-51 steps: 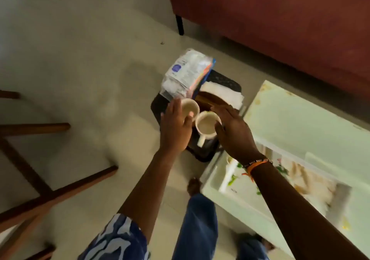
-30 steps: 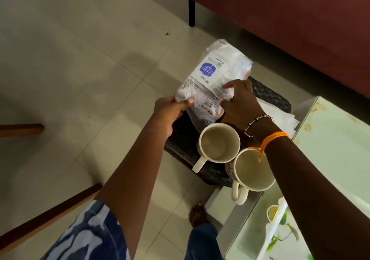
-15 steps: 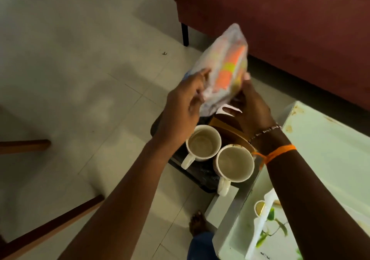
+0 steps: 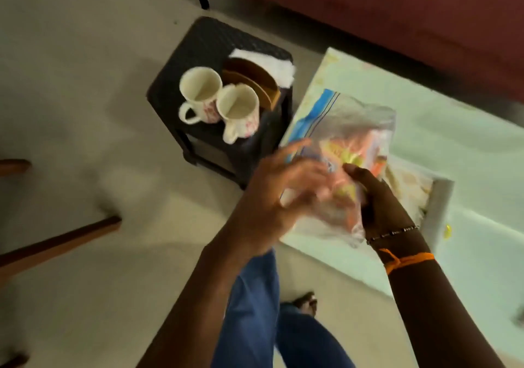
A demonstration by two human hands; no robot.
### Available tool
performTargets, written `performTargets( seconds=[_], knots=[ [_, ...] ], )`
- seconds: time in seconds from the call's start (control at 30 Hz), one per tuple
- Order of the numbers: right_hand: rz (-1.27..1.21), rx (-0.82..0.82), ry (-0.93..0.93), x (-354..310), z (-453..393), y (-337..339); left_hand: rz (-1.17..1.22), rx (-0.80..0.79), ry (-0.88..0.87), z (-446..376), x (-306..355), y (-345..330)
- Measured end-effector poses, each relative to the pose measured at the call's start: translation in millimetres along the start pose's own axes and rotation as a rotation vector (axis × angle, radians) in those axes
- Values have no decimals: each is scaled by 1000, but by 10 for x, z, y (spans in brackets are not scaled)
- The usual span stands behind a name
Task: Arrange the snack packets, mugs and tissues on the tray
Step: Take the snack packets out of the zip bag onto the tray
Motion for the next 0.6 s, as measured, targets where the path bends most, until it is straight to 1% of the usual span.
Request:
performTargets(
  seconds=[0.07,0.1,0.13,0.17,0.23,0.33,0.37,0.43,0.47,0.53,0.57,0.6],
  knots=[
    [-23,37,30,225,253,304,86,223,262,162,-382,-25],
    [-34,47,26,339,365,419,108,288,428,278,-586,-69],
    [-37,41,17,456,454,509,163,293,583,407,-776,-168],
    [-32,22,7,575,532,574,241,246,699,532,-922,-316],
    [7,-16,-33,808,649,647,387,147,789,731,-1044,-556],
    [-4,-69,-79,1077,723,615,537,143,767,880,-1060,-670],
    [-40,-97,-75,1119,725,565,587,149,731,893,-1024,-675],
    [-59,-151,-56,1141,689,419,590,170,641,861,-897,-619],
    [-3,-179,-53,1154,670,328,572,193,583,839,-840,-577],
    [253,-191,-57,1138,630,188,585,189,501,805,-680,-610],
    [351,-156,-27,1071,619,149,548,169,474,784,-613,-668],
    [395,-101,34,966,623,132,443,140,434,763,-534,-725]
  ],
)
Point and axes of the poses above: each hand's wrist, its own z-axis away from the middle knuckle, its own y-axis out of the back of the hand, x = y × z, the point moved 9 cm from there along -z, towards the middle knuckle, and after that the axes turned 9 degrees about z, right-handed, at the moved point
